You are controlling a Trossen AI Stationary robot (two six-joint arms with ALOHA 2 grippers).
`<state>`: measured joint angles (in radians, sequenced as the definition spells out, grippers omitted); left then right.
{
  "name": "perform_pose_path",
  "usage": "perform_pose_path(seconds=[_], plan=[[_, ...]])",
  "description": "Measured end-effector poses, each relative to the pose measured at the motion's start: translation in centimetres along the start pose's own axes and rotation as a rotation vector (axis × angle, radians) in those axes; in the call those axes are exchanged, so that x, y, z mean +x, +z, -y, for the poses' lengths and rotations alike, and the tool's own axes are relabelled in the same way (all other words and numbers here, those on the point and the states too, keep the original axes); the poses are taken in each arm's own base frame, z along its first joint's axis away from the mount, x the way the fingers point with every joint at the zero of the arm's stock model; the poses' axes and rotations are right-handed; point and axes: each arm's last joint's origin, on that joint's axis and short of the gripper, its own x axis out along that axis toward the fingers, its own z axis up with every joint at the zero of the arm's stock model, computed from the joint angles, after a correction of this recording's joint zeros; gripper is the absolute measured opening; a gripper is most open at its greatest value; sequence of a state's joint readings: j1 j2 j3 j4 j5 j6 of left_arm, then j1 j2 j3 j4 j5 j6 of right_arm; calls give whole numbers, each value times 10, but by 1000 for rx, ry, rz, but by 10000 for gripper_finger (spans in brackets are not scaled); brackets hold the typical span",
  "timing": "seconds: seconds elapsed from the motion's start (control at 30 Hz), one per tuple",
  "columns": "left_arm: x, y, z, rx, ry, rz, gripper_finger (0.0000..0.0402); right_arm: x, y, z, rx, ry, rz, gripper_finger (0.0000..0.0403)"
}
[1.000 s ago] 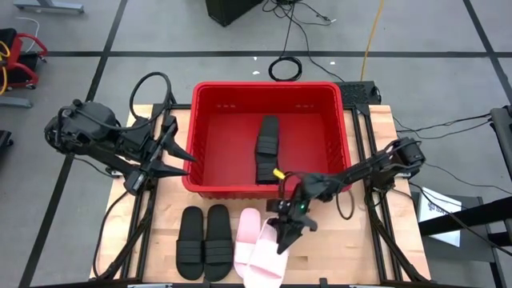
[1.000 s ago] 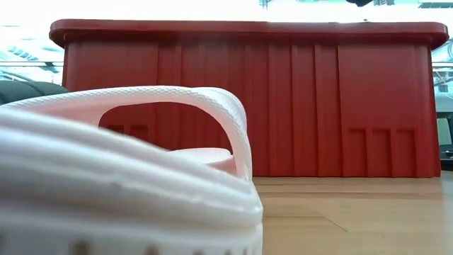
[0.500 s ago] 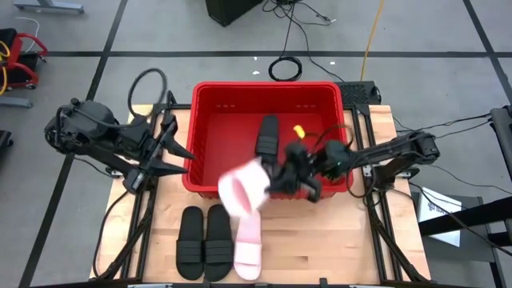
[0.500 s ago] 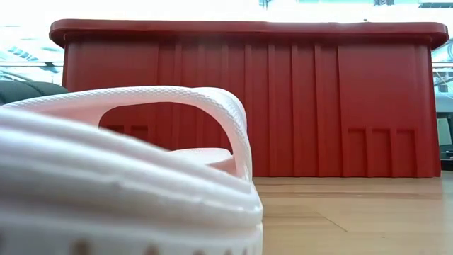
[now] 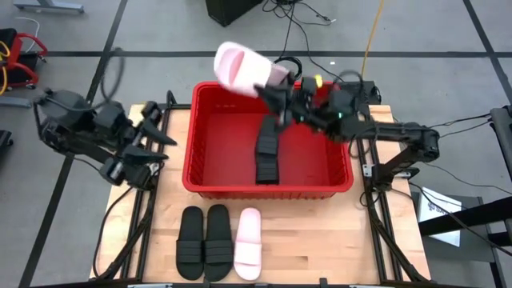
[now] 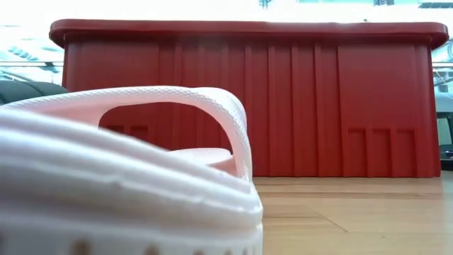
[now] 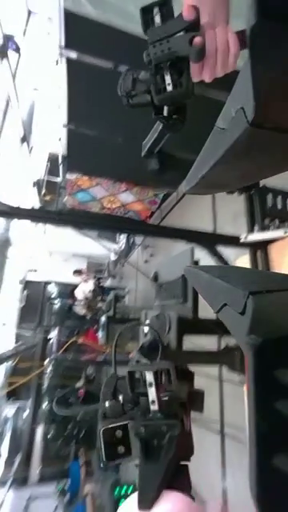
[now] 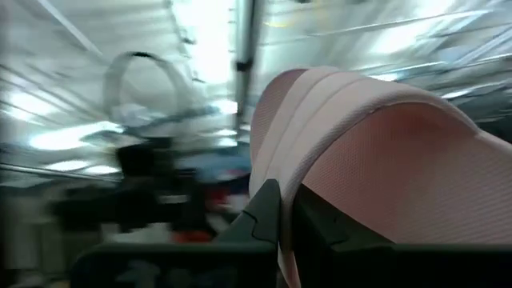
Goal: Pick and place slides into bin
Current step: Put the right pink slipper into the red bin
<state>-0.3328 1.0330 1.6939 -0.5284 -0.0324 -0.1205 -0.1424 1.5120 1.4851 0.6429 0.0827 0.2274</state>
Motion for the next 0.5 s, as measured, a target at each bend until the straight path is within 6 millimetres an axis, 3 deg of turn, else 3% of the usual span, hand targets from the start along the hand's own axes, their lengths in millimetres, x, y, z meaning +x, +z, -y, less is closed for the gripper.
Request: perform_pose_path(seconds=[0.27,0.5], plan=[[-28,12,-11,36,260,92,152,13,51,47,-333,-203,-181,7],[-31,13,-22,74,467,109,152,5,91,89,-399,-296,-341,7]])
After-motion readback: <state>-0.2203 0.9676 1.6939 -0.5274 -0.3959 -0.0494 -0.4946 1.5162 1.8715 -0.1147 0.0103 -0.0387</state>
